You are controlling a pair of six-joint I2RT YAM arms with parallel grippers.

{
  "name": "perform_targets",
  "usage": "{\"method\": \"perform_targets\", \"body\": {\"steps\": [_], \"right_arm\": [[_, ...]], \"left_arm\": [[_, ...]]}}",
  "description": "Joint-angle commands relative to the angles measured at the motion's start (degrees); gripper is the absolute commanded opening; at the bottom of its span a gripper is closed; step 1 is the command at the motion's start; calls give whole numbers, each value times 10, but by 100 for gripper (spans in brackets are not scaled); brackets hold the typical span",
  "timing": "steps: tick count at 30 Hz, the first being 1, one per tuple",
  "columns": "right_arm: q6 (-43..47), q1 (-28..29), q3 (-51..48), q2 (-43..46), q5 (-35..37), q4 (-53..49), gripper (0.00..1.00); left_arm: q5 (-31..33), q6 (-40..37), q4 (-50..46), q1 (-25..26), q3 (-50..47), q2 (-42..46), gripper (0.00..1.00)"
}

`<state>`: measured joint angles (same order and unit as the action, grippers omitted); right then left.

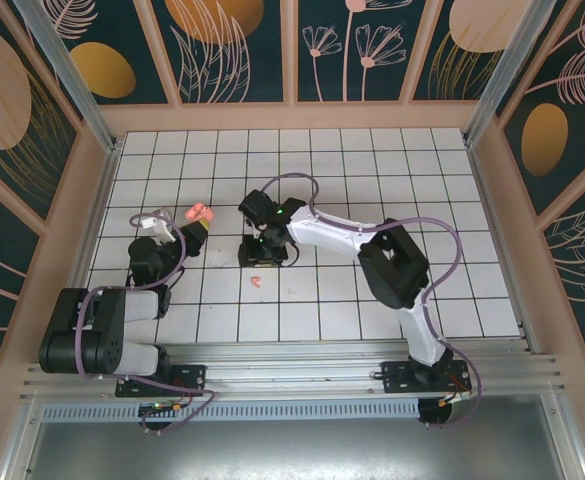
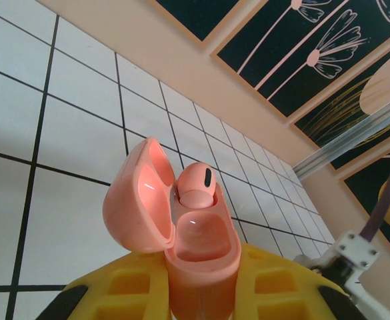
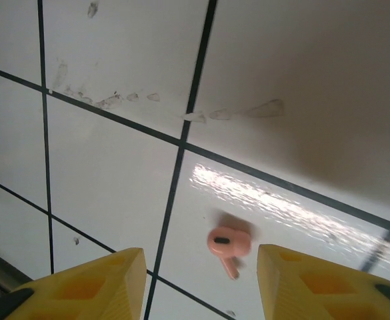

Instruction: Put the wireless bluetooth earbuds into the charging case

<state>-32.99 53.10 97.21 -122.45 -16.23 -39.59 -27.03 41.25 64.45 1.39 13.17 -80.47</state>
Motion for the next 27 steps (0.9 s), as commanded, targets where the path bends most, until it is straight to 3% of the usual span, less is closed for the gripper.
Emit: {"method": "perform_targets", "body": {"steps": [1, 18, 27], "right_arm": [[14, 14, 41, -35, -4, -39, 46], [27, 26, 72, -74, 55, -94, 46], [22, 31, 66, -77, 52, -94, 40]], "left_arm": [[1, 3, -4, -4, 0, 10, 12], [4, -12, -20, -4, 4, 17, 12], [5, -17, -27, -4, 4, 17, 12]]}}
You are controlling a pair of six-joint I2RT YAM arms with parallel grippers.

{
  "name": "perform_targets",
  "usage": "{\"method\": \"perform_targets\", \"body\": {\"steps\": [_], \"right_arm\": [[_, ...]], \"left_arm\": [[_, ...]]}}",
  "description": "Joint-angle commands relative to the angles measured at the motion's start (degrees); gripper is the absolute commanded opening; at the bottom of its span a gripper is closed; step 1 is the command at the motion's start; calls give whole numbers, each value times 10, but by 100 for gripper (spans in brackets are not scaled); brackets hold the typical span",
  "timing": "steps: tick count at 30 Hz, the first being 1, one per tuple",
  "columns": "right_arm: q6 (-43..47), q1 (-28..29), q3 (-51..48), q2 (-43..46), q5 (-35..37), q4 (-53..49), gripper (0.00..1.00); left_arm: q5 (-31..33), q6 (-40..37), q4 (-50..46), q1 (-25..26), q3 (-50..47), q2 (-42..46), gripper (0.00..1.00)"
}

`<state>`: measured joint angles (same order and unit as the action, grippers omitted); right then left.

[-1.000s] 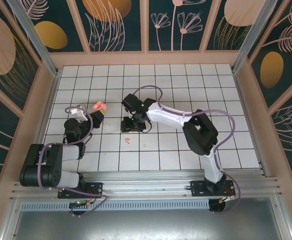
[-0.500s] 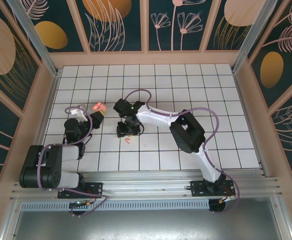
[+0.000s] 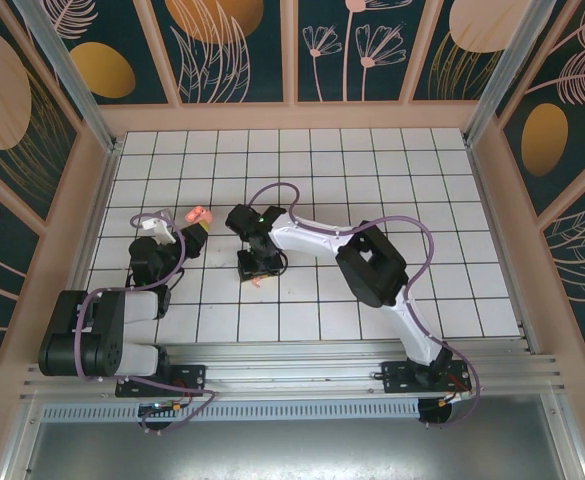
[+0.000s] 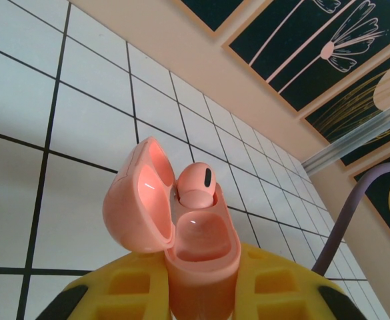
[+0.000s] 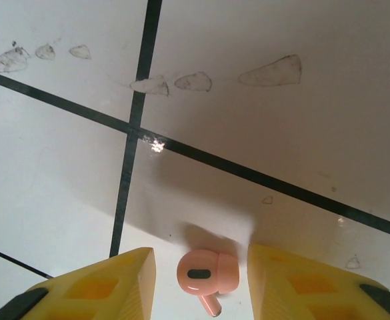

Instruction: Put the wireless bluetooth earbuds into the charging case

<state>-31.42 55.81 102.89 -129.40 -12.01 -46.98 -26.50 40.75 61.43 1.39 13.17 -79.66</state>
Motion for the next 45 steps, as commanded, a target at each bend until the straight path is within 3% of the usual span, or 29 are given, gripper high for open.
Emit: {"method": "perform_targets", "body": {"steps": [1, 10, 25, 33, 39, 45], "right_arm": [[6, 4, 10, -8, 10, -21, 40], [7, 4, 2, -10, 19, -23, 33], [11, 5, 5, -12, 29, -43, 33], [9, 5, 3, -4, 43, -34, 28], [-8, 0, -38, 49, 56, 30, 26], [-41, -14, -120, 171, 120, 137, 25]], "left_arm": [[0, -12, 3, -4, 4, 9, 12], [-7, -13, 5, -4, 8, 5, 12], [-14, -10, 10, -4, 11, -2, 12], [-27, -5, 25, -4, 13, -13, 12], [-54, -10, 56, -4, 12, -10, 12], [-82, 8, 180, 14, -8, -22, 12]]}}
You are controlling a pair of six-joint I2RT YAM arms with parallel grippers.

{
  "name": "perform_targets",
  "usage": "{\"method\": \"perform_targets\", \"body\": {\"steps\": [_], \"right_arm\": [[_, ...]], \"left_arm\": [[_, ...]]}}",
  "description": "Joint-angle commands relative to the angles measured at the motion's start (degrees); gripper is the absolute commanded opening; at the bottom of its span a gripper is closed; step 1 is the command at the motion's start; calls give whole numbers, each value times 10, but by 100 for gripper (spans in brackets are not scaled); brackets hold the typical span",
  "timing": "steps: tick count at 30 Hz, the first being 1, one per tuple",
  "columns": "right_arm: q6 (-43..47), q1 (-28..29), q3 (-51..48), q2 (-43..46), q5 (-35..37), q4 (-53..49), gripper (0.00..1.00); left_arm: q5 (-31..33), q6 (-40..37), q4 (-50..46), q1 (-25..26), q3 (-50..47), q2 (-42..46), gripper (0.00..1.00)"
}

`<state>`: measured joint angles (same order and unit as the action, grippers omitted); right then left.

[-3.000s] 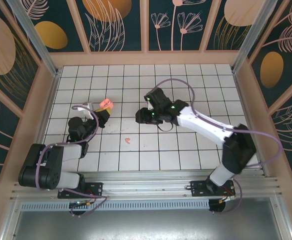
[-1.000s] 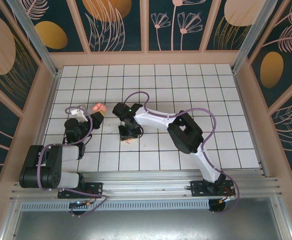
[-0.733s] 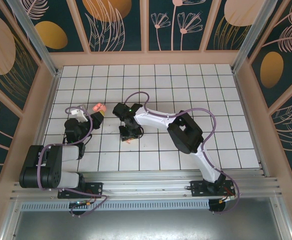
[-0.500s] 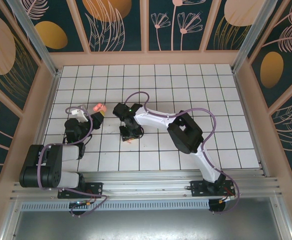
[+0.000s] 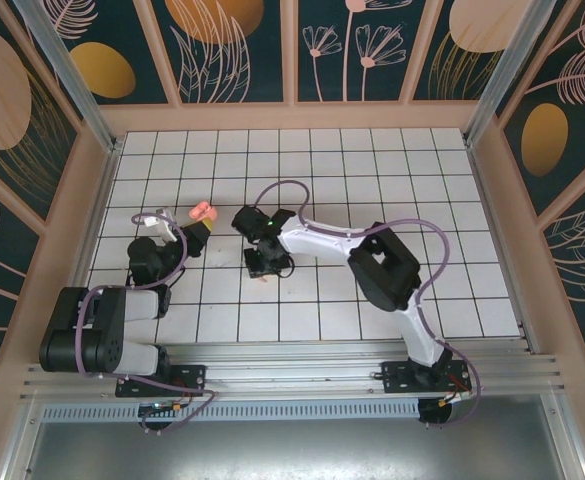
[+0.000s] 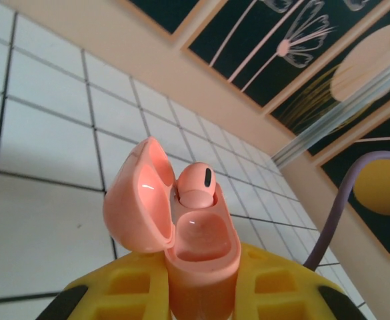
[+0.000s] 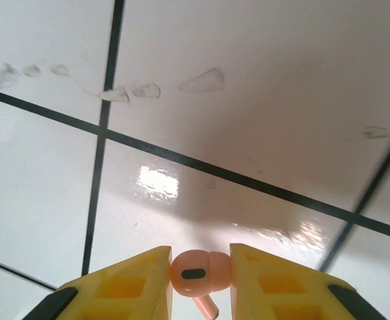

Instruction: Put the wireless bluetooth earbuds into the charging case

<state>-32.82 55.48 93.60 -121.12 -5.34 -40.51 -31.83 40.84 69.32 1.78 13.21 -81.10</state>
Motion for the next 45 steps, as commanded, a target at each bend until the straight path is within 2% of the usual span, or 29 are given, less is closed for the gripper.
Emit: {"method": "perform_targets", "body": {"steps": [1, 6, 10, 14, 17, 20, 24, 30, 45], "right_arm": [[-29, -15, -45, 113, 59, 96, 25], [-13, -24, -143, 250, 128, 228, 25], [35, -29, -221, 354, 152, 368, 25], [85, -34, -302, 423, 133, 527, 26], [112, -34, -321, 431, 99, 583, 26], [146, -21, -317, 423, 69, 607, 25], [186, -1, -301, 407, 77, 602, 25], [189, 1, -288, 375, 73, 602, 25], [185, 2, -316, 378, 79, 615, 24]], "left_arm": [[-33, 6, 112, 17, -7, -9, 12], [-45, -28, 136, 68, 14, -14, 12], [-67, -70, 149, 101, 34, -12, 10], [-104, -166, 109, 143, 56, 8, 10], [-105, -227, 49, 173, 77, 26, 11], [-98, -254, 22, 187, 89, 32, 11], [-94, -262, 7, 190, 96, 37, 11], [-111, -249, 12, 197, 104, 38, 11], [-77, -212, 45, 197, 105, 46, 11]]}}
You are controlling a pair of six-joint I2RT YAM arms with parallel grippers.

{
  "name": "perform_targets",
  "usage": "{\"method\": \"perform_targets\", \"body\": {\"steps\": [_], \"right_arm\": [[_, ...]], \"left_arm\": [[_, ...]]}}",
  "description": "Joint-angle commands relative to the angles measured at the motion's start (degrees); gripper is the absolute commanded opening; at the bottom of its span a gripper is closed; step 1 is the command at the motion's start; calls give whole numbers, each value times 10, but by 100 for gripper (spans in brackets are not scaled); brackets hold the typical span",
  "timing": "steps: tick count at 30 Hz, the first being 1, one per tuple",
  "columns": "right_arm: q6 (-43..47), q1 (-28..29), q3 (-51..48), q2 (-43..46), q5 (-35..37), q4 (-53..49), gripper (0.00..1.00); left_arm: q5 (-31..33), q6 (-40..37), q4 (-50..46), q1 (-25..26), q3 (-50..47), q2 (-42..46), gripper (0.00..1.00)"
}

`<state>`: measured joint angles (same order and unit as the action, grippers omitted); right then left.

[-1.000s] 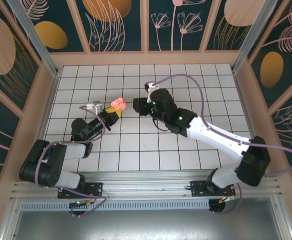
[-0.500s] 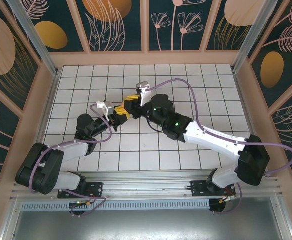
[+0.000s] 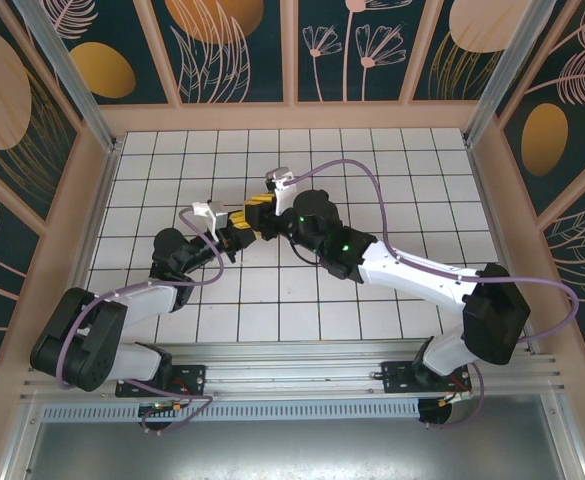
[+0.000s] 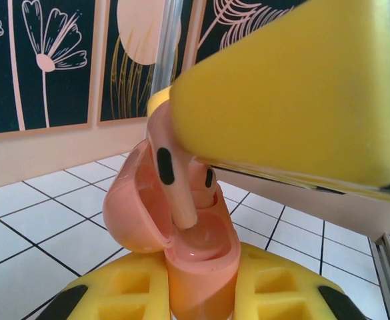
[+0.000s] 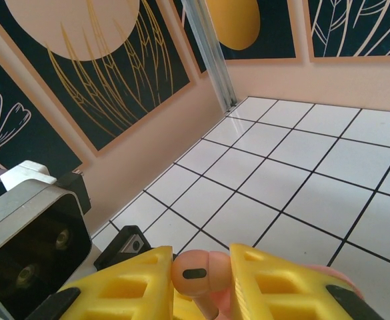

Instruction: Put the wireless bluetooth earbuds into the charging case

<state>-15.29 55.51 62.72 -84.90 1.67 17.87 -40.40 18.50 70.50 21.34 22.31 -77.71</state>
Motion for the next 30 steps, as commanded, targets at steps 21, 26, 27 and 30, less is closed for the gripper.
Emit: {"method": "perform_targets", "body": {"steps": [21, 26, 27, 30], "right_arm": [[0, 7, -22, 15, -5, 57, 24], [-1, 7, -24, 10, -5, 55, 24], [-1, 7, -24, 10, -6, 55, 24], [-2, 6, -27, 9, -5, 54, 24]], "left_arm": [[25, 11, 37, 2, 10, 31, 12], [27, 10, 38, 2, 10, 34, 12], [26, 11, 39, 2, 11, 35, 12], [26, 13, 39, 1, 12, 36, 12]]}}
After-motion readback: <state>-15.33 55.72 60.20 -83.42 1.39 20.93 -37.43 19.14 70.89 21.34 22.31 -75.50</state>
